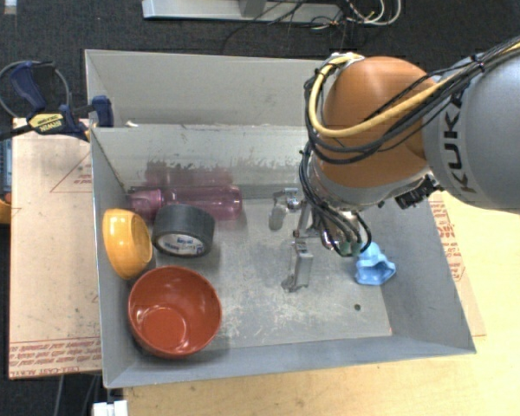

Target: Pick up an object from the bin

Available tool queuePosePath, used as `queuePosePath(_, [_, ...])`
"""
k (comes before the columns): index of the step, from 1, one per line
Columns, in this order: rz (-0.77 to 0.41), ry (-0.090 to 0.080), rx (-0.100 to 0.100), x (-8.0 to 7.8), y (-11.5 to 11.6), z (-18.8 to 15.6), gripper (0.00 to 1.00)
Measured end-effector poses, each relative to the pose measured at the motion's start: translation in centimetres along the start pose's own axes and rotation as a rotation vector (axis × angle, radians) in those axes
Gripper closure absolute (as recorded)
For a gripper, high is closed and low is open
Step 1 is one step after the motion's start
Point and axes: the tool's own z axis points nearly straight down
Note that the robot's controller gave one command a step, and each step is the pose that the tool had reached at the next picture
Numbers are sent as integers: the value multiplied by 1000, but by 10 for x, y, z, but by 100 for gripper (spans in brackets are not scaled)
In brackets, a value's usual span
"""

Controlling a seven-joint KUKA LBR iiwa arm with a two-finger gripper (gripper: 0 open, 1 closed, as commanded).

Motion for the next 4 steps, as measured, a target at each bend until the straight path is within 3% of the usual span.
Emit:
queuePosePath(1, [3,-7,-1,-1,-1,-3,0])
queuePosePath(2, [-582,-12,1,2,57,126,0])
queuePosePath(3, [-365,-15,0,39,101,83,0])
queuePosePath(4, [-950,-66,6,27,153,129,0])
